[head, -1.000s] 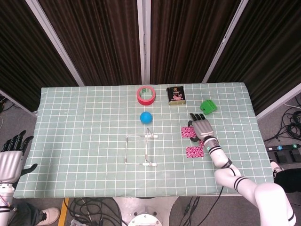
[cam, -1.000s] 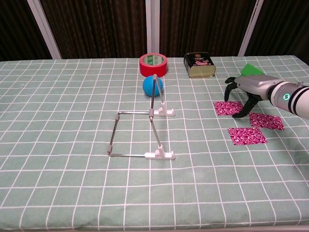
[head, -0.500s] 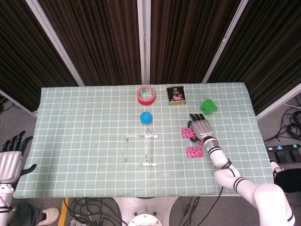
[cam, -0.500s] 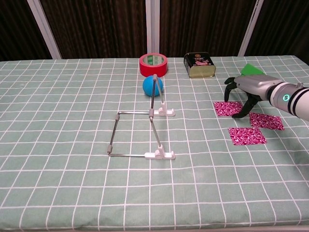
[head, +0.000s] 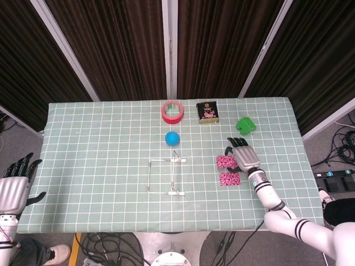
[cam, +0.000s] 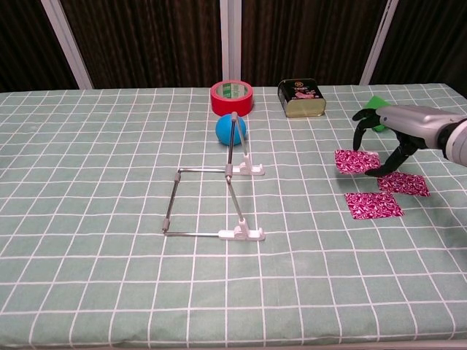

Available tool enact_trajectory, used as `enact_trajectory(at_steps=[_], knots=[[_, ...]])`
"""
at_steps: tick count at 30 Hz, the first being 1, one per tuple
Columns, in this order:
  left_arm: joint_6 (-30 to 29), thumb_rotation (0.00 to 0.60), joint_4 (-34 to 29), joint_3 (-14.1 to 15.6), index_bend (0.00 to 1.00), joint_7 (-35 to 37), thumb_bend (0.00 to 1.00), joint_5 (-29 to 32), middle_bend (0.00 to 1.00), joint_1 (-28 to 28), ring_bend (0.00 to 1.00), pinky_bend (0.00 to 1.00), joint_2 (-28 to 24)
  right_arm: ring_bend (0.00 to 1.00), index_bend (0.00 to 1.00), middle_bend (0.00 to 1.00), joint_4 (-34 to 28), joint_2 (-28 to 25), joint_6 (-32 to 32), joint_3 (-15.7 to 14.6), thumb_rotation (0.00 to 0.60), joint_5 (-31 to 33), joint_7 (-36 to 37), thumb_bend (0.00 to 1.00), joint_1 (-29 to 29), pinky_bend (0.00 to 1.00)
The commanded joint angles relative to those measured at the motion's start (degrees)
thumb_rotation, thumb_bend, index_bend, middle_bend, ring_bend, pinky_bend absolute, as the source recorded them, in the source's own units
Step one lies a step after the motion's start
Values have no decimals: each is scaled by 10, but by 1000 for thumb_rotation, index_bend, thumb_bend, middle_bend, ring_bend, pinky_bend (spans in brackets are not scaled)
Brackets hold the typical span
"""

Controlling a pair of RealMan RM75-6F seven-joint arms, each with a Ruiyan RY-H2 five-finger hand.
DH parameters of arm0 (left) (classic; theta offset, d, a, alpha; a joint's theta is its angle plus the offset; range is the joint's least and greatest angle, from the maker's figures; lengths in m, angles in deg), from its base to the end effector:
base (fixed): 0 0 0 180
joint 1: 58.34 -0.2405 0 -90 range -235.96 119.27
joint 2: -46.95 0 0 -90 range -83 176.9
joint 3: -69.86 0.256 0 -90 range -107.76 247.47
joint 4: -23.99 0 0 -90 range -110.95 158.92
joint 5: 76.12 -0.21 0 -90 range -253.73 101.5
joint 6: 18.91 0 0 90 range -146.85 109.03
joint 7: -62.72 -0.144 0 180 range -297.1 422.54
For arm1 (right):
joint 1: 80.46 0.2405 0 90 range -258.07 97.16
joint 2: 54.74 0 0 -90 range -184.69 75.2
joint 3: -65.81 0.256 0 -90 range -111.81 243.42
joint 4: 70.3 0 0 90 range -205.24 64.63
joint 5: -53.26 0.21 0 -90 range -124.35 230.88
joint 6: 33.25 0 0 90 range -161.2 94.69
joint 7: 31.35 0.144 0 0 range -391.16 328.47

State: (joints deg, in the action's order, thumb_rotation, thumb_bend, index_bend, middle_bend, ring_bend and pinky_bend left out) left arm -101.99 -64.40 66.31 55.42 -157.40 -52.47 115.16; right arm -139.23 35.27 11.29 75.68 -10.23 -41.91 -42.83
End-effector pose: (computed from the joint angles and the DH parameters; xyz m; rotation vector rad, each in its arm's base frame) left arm -0.3268 0.1895 0.1440 -1.3749 -0.8535 -0.7717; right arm -0.2418 -0.3585 -0.0155 1.7786 -1.1087 0.6954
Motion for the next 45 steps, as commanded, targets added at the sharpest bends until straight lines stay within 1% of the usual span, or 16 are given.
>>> enact_trajectory(at_steps=[1,5,10,25,45], knots=[[1,600,0,0,218,3,80,-2,162,1,132,186,0,0,424,48,-70,-38,17,-20,553,29,-37,135,-26,0],[0,600,1,2,218,8,80,-3,162,-1,132,185,-1,0,419,48,-89,-38,22,-37,559,35,-50,135,-34,0],[-3,600,2,3,218,13,80,-2,163,-4,132,186,-2,0,414,48,-82,-26,29,-53,556,31,-61,135,-40,0],[-5,600,4,4,218,16,80,-2,162,-7,132,186,-1,0,379,47,-56,-13,21,-51,556,11,-41,135,-30,0],[-1,600,3,4,218,15,81,-2,162,-6,132,185,0,0,339,46,-45,-10,16,-62,546,1,-39,133,-32,0]])
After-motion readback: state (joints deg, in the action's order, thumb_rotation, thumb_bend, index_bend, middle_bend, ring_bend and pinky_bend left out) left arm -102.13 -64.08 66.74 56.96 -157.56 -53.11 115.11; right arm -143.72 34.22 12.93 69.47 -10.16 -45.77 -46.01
